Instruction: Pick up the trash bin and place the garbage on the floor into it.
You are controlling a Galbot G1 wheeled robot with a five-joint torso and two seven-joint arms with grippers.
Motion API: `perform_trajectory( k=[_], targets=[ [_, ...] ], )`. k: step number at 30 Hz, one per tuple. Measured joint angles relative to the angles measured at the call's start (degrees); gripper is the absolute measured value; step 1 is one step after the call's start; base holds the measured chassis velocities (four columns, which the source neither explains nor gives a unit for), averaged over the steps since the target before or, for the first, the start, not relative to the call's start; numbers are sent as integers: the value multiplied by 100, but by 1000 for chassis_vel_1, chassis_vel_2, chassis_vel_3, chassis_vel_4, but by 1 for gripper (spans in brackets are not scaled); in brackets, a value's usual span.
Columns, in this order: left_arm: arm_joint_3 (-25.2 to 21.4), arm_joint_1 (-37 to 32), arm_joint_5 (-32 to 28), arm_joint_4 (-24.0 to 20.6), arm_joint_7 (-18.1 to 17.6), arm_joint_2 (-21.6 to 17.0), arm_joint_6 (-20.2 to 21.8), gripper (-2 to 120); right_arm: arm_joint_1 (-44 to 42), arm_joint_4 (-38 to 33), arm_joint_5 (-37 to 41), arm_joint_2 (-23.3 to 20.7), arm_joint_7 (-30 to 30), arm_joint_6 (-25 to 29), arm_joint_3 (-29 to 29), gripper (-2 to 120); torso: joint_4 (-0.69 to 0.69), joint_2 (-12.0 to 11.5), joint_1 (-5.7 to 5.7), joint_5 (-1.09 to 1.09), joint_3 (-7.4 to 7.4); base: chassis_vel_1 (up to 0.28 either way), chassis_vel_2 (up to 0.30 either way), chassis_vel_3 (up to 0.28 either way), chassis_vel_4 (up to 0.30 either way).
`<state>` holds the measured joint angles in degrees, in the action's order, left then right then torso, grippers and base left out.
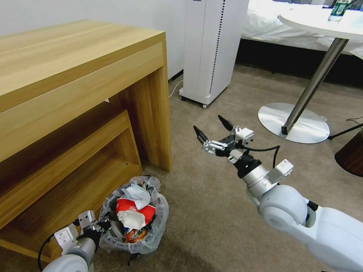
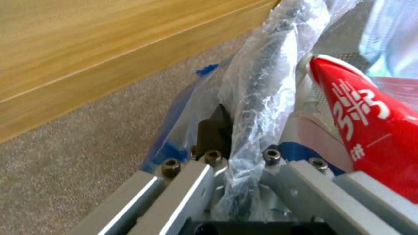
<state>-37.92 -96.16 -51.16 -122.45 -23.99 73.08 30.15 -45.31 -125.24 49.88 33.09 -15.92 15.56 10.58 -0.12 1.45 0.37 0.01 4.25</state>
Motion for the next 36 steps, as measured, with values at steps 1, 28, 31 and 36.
perform_trajectory(
  k=[1,28,31,36],
  targets=[
    [15,9,-62,10,-42,-10,34,0,-15,3,1,3,-4,2,-16,100,-1,0,0,0,0,0,0,0,0],
    [170,38,11,-32,-18,-121,15,23,-240,284,-165,227,-25,54,2,100,-1,0,0,-1,0,0,0,0,0],
    [165,7,211,-121,81,-97,-120,39,-254,305,-181,263,-20,60,3,100,-1,0,0,0,0,0,0,0,0],
    [124,-50,354,-201,142,-83,-222,55,-295,313,-205,289,-18,63,7,100,-1,0,0,0,0,0,0,0,0]
  ],
)
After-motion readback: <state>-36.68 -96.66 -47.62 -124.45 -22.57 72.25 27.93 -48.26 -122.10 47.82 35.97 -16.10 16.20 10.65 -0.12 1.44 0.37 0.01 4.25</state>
